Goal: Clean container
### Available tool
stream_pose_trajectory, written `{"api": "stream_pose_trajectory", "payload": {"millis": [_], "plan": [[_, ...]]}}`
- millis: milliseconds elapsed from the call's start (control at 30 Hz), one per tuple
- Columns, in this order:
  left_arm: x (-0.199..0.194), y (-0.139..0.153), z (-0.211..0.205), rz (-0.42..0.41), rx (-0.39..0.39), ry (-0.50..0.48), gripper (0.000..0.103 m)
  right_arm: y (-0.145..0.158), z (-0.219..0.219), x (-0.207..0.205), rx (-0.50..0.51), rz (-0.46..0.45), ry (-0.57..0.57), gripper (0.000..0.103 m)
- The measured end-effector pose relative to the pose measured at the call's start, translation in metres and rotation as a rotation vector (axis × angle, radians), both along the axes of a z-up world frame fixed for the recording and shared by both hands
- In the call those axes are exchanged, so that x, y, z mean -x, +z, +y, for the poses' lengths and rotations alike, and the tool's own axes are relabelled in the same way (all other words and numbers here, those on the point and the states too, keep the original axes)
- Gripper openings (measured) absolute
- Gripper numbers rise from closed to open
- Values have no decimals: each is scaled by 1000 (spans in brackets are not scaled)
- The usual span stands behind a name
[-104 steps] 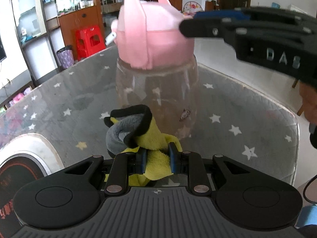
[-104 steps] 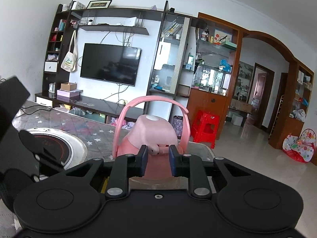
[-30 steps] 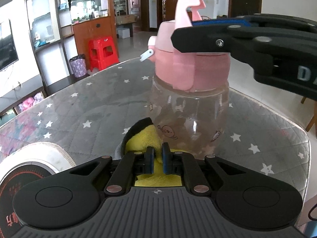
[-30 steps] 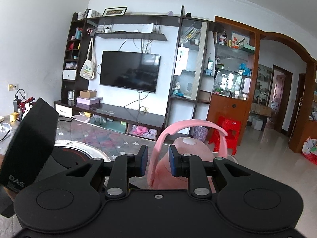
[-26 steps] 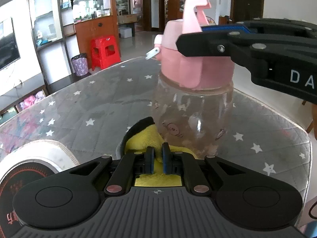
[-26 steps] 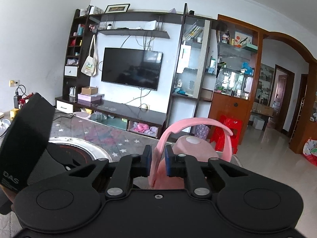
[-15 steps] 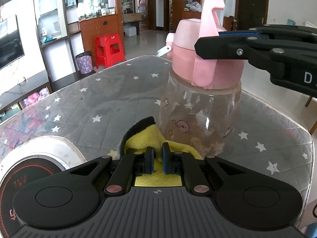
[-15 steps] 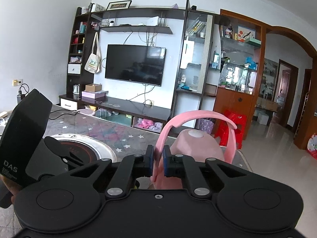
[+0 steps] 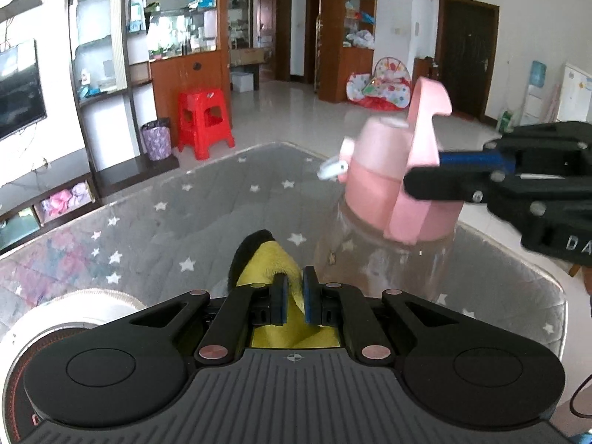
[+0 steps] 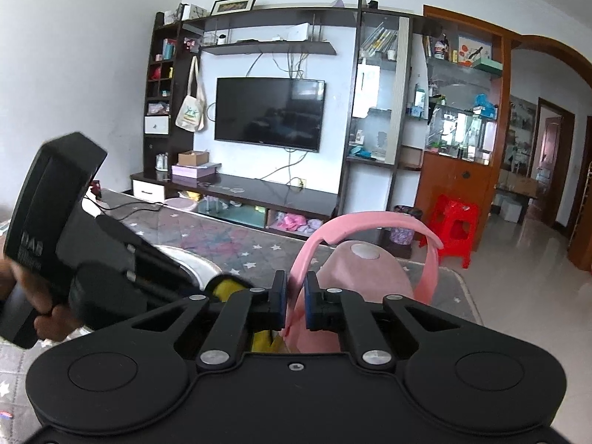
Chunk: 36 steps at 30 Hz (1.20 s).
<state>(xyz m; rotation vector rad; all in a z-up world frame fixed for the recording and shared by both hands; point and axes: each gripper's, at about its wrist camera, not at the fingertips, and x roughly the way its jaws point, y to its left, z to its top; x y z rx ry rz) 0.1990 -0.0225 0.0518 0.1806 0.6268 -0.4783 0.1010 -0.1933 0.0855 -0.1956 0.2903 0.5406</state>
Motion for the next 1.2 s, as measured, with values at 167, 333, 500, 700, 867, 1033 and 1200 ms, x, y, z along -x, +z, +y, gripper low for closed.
{"api": "stream_pose_trajectory", "payload": {"millis": [167,333,500,700,867,1033,1200], "plan": [[4,11,1,-17,10,-3,8,8,-6,10,7,3,35,9],[21,9,11,-31,6,-16,8,17,-3,28,21,-34,81,4],[27,9,5,-20,1,-16,8,25,-3,34,34,-63,73,0],[37,11,-3,-19,-2,-21,8,20,-10,25,32,-60,31,1],[38,7,-3,-12,-3,-23,8,18,-26,13,8,-55,7,9],[36,7,-4,-14,-2,-19,8,8,-25,6,-30,-63,2,15],[37,7,-2,-12,0,-10,8,0,-18,-9,-74,-53,16,17]]}}
